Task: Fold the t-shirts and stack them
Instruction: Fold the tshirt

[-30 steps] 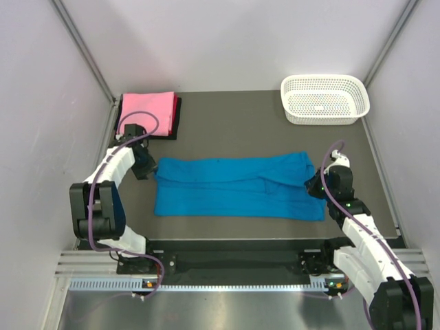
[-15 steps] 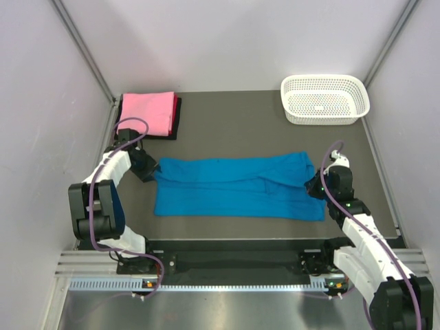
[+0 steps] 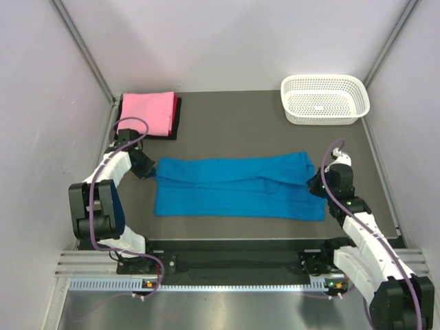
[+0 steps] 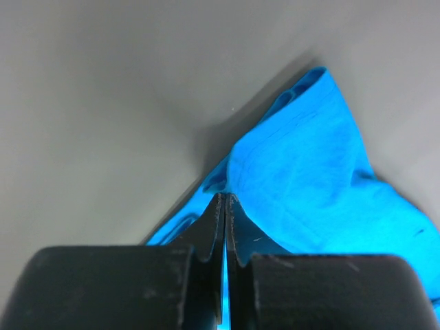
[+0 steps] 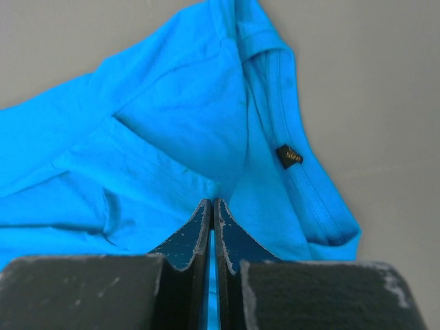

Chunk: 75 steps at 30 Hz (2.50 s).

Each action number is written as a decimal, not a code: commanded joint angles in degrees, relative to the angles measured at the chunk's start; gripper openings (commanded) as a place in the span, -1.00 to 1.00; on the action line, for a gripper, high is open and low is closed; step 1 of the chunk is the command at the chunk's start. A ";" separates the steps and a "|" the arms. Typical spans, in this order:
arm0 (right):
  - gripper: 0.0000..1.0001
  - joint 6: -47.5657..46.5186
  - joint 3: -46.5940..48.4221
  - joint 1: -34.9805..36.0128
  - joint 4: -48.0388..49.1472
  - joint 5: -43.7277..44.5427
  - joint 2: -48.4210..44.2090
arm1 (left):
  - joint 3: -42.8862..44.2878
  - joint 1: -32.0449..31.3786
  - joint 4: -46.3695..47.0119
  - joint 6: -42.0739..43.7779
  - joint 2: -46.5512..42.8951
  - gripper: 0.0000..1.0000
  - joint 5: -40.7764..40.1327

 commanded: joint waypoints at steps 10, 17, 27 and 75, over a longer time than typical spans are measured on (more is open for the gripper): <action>-1.00 0.30 3.87 -0.61 -4.56 5.48 -2.48 | -5.35 -0.30 4.65 1.47 -1.12 -1.00 -0.65; -1.00 3.91 5.10 -0.61 -9.14 7.33 1.12 | -7.91 -0.30 4.39 2.34 -0.25 -1.00 -2.41; -0.73 4.87 5.80 -0.61 -10.97 5.57 2.36 | 1.13 -0.39 -2.72 3.92 0.20 -0.46 -7.15; -0.14 -14.70 25.64 2.64 2.56 -27.55 36.34 | 8.20 -3.38 5.96 10.26 0.20 -0.32 15.15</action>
